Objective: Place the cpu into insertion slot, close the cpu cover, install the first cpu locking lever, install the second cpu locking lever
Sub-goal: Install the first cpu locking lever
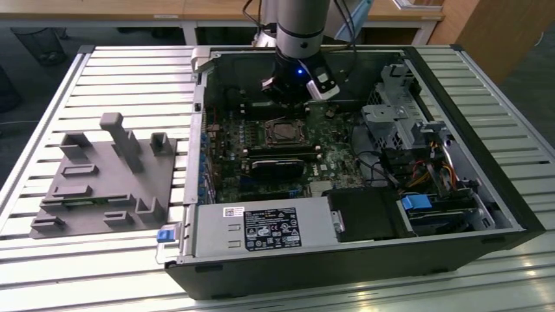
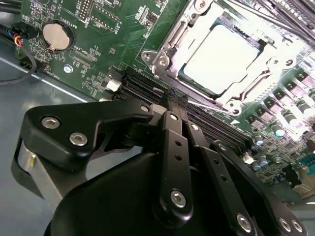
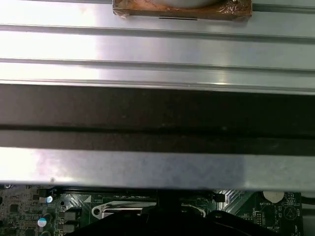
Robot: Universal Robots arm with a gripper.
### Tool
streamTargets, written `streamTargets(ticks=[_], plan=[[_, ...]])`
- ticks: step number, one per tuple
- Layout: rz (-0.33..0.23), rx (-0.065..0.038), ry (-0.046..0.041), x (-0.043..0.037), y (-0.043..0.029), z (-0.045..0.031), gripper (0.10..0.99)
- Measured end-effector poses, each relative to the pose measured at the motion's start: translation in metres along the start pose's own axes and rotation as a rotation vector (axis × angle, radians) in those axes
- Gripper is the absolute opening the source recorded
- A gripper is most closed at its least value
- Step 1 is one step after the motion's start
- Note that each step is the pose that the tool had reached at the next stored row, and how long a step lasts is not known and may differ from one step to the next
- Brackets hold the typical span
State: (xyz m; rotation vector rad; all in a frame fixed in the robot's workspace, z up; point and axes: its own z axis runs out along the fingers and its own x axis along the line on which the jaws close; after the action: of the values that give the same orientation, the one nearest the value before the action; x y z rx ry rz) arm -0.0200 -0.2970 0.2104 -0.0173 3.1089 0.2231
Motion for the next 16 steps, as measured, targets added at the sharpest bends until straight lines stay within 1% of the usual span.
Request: streamTargets(ticks=[10,16], plan=[[0.0,0.004,0.0001,-0.0009,-0.0002,0.0095,0.106],[0.0,0.004,0.0001,-0.0009,-0.0003,0.0101,0.106]])
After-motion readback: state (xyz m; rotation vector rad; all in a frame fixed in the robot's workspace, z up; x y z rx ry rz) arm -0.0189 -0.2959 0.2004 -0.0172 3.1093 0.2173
